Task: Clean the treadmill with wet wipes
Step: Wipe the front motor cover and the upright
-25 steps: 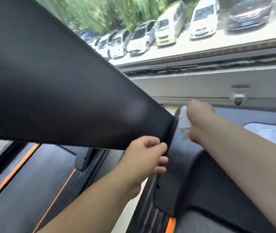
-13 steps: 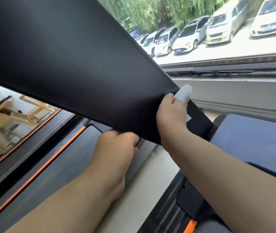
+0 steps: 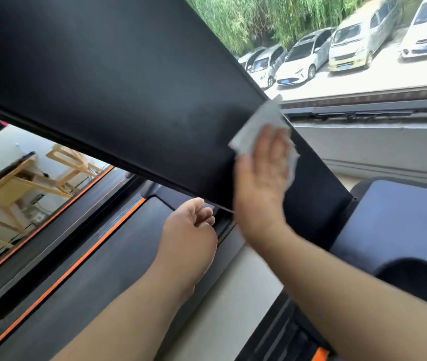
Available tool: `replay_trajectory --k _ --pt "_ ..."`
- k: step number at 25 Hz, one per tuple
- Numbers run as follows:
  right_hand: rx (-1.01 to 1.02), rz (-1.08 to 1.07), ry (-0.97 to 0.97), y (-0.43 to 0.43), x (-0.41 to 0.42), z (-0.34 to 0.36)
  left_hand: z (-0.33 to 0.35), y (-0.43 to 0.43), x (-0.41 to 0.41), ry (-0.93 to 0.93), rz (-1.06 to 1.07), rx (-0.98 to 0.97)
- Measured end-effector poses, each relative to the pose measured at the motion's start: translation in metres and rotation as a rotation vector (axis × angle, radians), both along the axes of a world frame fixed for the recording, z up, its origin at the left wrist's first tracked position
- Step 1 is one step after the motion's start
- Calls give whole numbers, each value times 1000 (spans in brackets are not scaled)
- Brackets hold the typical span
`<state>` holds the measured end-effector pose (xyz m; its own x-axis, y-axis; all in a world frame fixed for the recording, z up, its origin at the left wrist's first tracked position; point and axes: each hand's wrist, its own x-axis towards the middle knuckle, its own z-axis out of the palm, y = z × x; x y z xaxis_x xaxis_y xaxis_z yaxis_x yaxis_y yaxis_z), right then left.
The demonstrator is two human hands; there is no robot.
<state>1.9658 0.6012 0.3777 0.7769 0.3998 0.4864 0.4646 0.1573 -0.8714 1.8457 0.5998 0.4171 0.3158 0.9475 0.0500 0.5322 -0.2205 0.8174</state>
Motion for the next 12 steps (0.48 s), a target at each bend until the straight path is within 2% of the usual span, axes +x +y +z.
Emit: replay_trajectory --k 1,3,4,5,6,7,9,10,12 --pt "-17 31 263 4 18 -9 -1 4 -6 168 21 59" --pt "18 128 803 7 44 -21 1 4 -4 269 -62 155" --pt "-19 150 924 2 48 -19 1 -2 0 314 -118 186" --pt "-85 183 944 -2 49 -16 2 -8 4 327 -174 206" --pt "-135 225 874 -6 46 -10 1 -10 5 323 -223 228" --pt "-182 224 694 -9 35 -6 1 -11 6 321 -256 257" --pt "-69 229 222 -13 0 -7 -1 -6 6 359 -270 317" --pt "-25 288 142 -17 -17 -10 -3 -5 7 421 -269 325" --pt "26 242 97 -19 -26 -23 -11 2 8 525 -310 314"
